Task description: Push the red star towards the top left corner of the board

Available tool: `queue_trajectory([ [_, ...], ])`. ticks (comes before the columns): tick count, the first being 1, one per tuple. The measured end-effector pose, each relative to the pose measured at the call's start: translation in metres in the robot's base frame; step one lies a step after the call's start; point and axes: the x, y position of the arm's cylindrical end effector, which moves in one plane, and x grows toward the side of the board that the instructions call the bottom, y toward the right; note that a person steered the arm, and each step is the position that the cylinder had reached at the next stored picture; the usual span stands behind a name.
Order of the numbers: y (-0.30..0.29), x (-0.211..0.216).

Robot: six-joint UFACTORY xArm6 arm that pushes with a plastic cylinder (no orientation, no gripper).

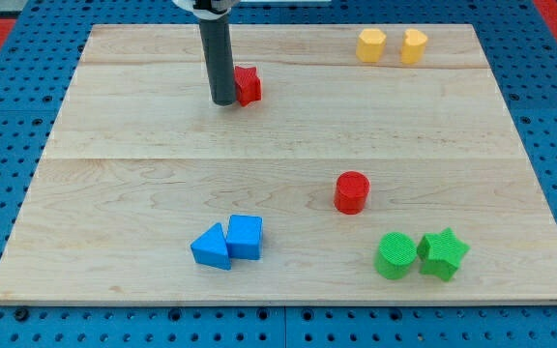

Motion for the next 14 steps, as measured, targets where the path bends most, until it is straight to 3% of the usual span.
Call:
queue_trajectory([
  [1, 0.015, 0.027],
  [2, 0.064, 0.027],
  [6, 0.056, -0.009],
  [7, 0.042, -0.02],
  [9, -0.073, -0.052],
  [10, -0.041, -0.033],
  [11, -0.013, -0.043],
  [13, -0.087, -0.076],
  [14, -0.052, -0.057],
])
